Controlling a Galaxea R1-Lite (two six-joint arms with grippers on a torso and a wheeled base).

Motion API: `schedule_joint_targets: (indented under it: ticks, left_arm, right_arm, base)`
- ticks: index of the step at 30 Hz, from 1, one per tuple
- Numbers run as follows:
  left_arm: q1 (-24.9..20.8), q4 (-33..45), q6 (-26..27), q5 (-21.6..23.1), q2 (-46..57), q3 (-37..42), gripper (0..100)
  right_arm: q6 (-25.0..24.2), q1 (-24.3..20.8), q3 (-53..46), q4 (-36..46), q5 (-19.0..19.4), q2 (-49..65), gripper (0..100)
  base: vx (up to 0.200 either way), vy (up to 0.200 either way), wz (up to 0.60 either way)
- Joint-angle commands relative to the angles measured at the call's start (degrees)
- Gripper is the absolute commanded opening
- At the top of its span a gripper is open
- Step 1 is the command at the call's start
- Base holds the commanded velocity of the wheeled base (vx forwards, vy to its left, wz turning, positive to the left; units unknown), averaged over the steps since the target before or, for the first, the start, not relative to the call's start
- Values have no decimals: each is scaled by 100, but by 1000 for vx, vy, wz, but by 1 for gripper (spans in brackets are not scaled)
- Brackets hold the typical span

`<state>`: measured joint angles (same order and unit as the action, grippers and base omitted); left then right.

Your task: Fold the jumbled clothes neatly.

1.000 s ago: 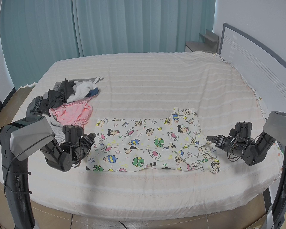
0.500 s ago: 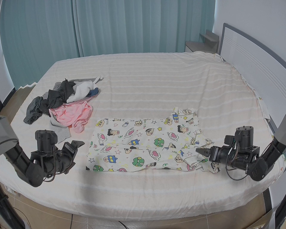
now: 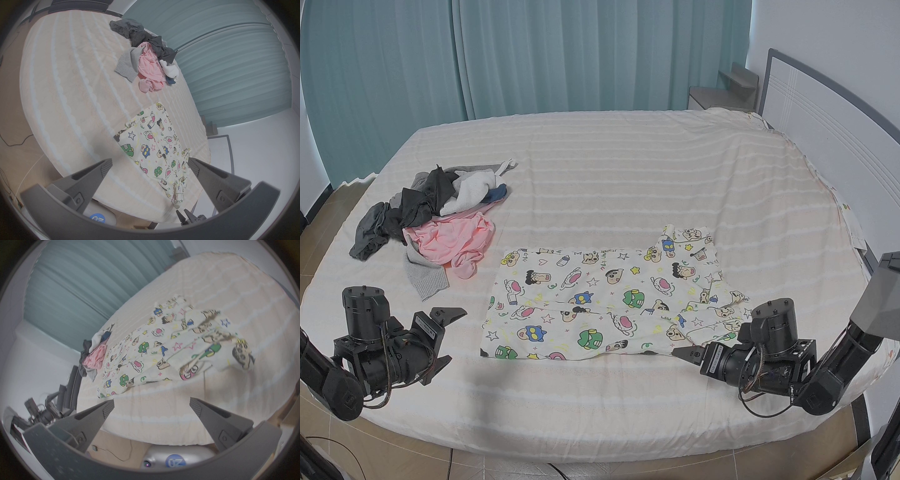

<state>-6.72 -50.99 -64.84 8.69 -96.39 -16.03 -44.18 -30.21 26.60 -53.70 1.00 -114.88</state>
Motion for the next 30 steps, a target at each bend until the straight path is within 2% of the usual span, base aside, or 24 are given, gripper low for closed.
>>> schedule_joint_targets:
  ticks: [1,6,16,26,30]
  left_arm:
    - [-5,-7,-11,19,-38,21,100]
    - [-14,-16,-11,10,-205,12,100]
    - [-14,-25,-20,1,-293,-5,100]
    - [-14,-42,-11,-17,-328,-14,100]
    - [-14,-42,-11,-25,-336,-14,100]
  right_arm:
    - [-636,-47,267,35,-223,-491,100]
    - [-952,50,759,53,-619,-825,100]
    - [-1313,173,1014,79,-601,-869,100]
    - [-1541,287,1524,721,-583,-904,100]
    - [-1576,296,1638,747,-592,-1018,100]
  base:
    - [0,0,0]
    - [0,0,0]
    - [0,0,0]
    - [0,0,0]
    - [0,0,0]
